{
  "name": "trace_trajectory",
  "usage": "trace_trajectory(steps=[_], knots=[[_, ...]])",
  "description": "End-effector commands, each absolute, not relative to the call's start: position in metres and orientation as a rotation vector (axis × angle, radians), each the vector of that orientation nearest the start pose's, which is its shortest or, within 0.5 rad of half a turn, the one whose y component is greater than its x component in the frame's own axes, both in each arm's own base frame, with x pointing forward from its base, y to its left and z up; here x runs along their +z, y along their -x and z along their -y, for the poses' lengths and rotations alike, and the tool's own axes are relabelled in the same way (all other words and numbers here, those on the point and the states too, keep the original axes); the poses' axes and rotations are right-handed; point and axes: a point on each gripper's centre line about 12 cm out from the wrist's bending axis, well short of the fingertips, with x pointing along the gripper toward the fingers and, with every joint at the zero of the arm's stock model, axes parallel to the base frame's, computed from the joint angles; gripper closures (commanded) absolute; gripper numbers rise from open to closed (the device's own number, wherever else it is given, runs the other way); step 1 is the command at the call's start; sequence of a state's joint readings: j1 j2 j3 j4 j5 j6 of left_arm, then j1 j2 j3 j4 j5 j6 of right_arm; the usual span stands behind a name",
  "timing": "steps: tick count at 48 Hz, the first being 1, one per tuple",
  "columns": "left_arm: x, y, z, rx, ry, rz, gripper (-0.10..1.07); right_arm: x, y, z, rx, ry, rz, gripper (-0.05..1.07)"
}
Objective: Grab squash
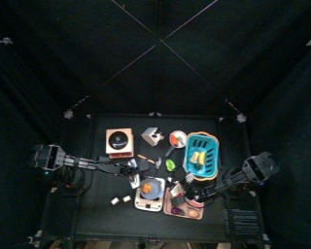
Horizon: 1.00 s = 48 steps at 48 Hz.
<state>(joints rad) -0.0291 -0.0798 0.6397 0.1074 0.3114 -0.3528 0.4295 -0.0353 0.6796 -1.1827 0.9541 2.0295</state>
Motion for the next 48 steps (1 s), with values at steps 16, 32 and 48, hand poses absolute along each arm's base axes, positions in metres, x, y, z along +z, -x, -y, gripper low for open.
trace_trajectory(steps=[16,32,48], knots=[[0.219,-0.321,0.004,0.070,0.180,-0.652,0.32,0.206,-0.347,-0.056,-0.722,-0.276,-0.477,0.02],[0.226,-0.269,-0.007,0.052,0.201,-0.385,0.32,0.227,-0.398,-0.090,-0.556,-0.395,-0.445,0.02],[0.220,-0.249,-0.016,0.068,0.128,-0.373,0.32,0.214,-0.425,-0.094,-0.556,-0.501,-0.491,0.02]])
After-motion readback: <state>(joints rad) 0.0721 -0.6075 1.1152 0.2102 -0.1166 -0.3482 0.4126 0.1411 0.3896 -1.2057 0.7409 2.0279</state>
